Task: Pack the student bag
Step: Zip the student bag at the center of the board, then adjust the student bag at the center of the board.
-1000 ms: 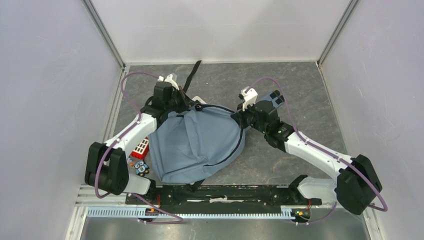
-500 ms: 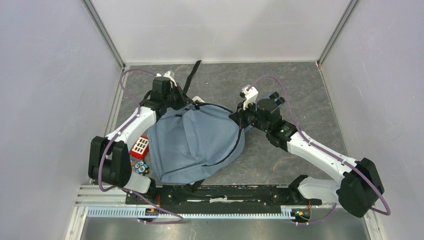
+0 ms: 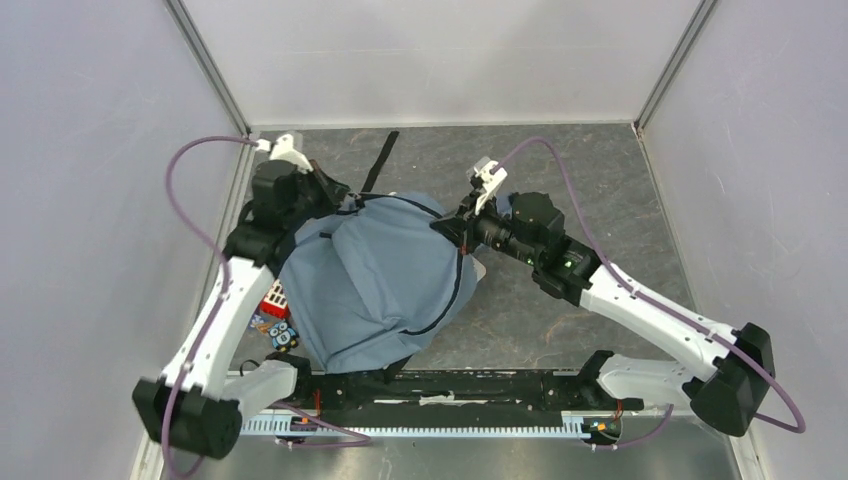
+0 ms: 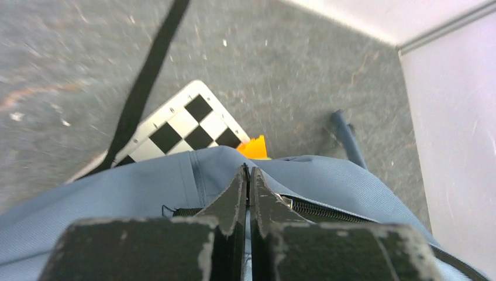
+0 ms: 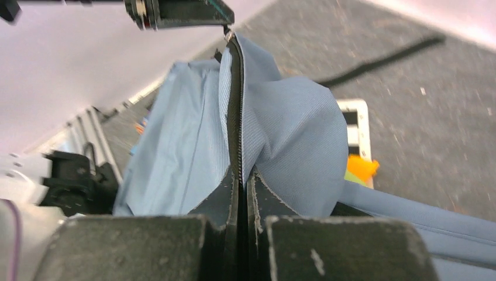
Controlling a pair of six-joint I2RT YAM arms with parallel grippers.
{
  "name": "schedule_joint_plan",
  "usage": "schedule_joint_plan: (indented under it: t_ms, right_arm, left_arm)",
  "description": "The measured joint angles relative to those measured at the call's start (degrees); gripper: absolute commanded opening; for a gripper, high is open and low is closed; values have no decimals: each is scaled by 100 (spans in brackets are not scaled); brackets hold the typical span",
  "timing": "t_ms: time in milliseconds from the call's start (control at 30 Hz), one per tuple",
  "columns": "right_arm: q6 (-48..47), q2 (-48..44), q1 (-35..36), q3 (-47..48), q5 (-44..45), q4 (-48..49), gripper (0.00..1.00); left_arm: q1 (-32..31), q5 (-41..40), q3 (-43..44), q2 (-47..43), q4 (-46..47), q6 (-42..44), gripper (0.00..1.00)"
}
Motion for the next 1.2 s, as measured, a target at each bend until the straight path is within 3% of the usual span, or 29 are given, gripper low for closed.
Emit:
schedule_joint_plan:
  t_ms: [167, 367, 500, 633, 967, 1200]
  right_arm:
    - [9, 9, 216, 903, -162, -61, 0]
    - [-321, 315, 293, 2382, -308, -903, 0]
    - [-970, 782, 295, 3609, -68, -1729, 0]
    - [-1735, 1021, 293, 4238, 387, -2157, 0]
    - [-4321, 1377, 269, 4306, 2050, -1843, 0]
    - [-5125, 1582, 219, 4306, 2706, -1714, 0]
  left_arm:
    - [81, -446, 83, -1368, -214, 225, 2]
    - [138, -452, 796, -1829, -667, 378, 2]
    - [203, -170, 992, -1727, -708, 367, 2]
    - [214, 297, 994, -1550, -483, 356, 2]
    - [236, 1475, 990, -680, 374, 339, 2]
    - [-42, 1598, 1078, 92, 868, 389, 2]
